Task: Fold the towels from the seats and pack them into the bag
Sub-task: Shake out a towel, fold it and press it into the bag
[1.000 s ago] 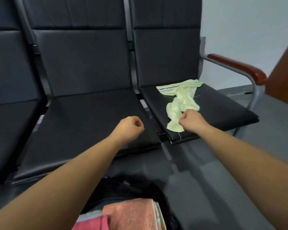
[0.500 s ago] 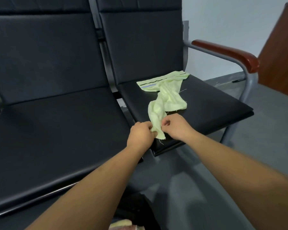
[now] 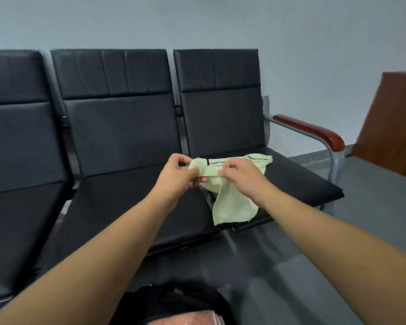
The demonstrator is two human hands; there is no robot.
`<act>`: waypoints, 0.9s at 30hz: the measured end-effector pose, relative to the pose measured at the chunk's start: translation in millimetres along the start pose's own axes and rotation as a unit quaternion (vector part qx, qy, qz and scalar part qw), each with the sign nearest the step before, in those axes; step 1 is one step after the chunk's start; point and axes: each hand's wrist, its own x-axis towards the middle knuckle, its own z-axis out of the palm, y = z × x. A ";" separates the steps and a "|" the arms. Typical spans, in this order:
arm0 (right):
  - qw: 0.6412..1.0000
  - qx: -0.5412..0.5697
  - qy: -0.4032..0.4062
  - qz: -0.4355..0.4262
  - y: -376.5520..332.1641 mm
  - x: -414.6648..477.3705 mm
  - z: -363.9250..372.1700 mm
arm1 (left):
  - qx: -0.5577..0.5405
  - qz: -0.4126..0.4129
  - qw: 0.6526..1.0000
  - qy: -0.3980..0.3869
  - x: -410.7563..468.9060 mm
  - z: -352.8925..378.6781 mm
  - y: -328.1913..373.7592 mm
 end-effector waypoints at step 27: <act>0.950 -0.310 -0.009 -0.028 -112.8 -57.7 -20.0 | 0.174 0.142 0.948 0.227 -102.1 -144.2 141.7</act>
